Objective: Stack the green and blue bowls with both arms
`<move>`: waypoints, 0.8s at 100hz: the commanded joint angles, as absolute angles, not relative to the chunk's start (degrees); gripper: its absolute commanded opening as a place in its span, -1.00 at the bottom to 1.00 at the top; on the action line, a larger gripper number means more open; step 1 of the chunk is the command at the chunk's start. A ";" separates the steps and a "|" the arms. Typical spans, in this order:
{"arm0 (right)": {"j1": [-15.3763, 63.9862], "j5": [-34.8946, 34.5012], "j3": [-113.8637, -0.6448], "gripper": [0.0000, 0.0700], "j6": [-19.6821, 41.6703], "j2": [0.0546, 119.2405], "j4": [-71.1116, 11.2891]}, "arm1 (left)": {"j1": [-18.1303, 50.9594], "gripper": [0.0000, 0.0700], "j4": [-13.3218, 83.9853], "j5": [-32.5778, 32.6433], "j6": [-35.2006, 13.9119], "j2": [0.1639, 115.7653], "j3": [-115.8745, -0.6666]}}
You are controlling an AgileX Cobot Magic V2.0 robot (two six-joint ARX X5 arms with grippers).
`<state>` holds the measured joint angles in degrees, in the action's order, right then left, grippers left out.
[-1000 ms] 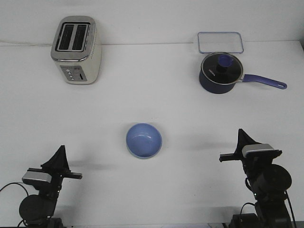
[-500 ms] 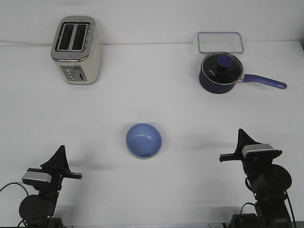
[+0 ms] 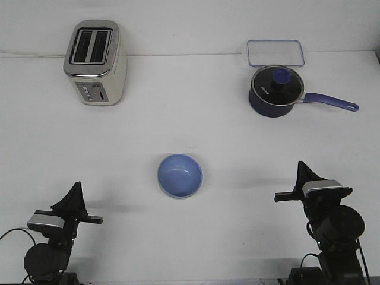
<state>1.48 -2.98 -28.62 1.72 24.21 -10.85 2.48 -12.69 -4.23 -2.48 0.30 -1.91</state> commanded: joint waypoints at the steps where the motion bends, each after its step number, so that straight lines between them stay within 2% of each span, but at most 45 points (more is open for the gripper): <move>1: 1.58 -2.96 -29.17 -0.98 1.45 24.40 -10.15 | 2.37 -0.97 -13.32 -3.99 -2.17 0.19 -0.80; 42: 1.54 -2.96 -28.99 -0.98 1.23 22.81 -9.87 | 2.37 -0.97 -13.32 -3.99 -2.17 0.19 -0.80; 80: 1.41 -2.94 -20.27 -0.98 1.23 10.11 -9.41 | 2.37 -0.97 -13.32 -3.99 -2.17 0.19 -0.80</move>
